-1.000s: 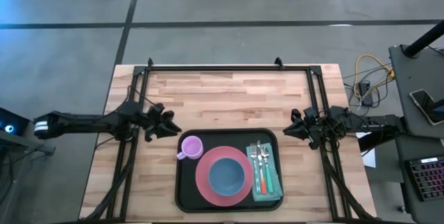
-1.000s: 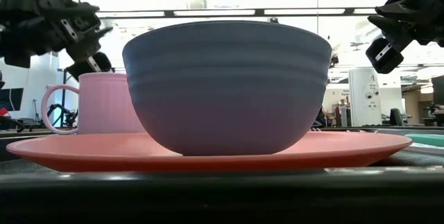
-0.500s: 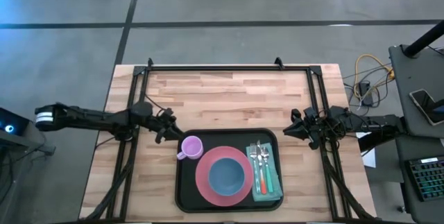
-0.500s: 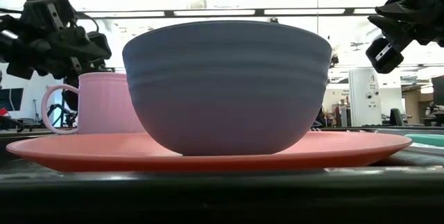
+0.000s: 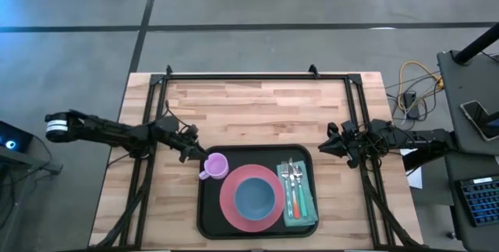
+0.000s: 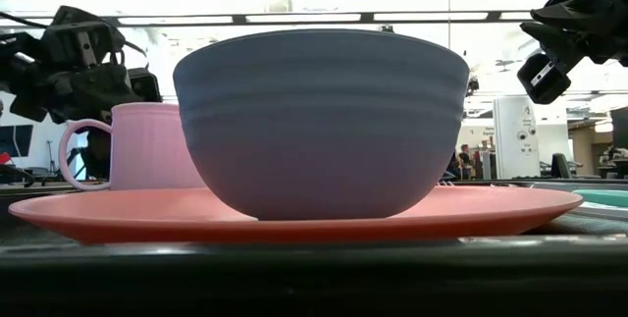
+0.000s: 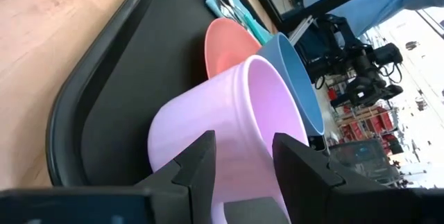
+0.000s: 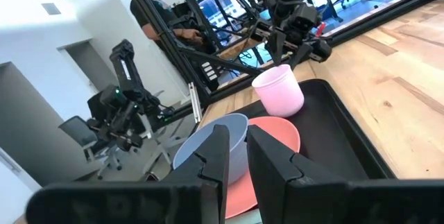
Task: Set up tray
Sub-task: Return to home position
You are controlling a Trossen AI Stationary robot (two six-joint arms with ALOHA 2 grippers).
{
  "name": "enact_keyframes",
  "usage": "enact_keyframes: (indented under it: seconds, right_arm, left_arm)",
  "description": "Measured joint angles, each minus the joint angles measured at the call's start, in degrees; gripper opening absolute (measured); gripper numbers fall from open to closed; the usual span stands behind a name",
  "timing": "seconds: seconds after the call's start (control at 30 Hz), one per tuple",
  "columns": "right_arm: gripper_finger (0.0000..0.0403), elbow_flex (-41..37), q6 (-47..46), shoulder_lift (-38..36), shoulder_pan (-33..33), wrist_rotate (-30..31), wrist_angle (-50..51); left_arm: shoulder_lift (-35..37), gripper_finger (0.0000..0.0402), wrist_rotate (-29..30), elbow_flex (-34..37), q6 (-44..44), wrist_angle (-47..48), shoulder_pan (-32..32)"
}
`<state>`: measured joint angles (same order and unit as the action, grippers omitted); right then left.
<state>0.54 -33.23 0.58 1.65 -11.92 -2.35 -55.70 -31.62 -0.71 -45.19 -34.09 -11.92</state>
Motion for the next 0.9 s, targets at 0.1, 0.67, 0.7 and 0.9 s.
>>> enact_keyframes:
  seconds: [0.1,0.67,0.7,0.9]
  right_arm:
    - [0.0043,0.0,0.0,0.0,-0.01,0.0,0.01]
    - [0.0043,0.0,0.0,0.0,-0.01,0.0,0.01]
    - [0.0043,0.0,0.0,0.0,-0.02,-0.01,0.0]
    - [0.0043,0.0,0.0,0.0,0.0,0.0,0.0]
  left_arm:
    - [-1.05,0.0123,-0.02,-0.04,0.0,0.03,0.0]
    - [-1.2,0.0123,0.22,-0.02,0.03,0.3,0.0]
    - [-1.2,0.0123,0.22,-0.02,0.03,0.33,0.0]
    - [-1.23,0.0123,0.24,-0.02,0.05,0.49,0.0]
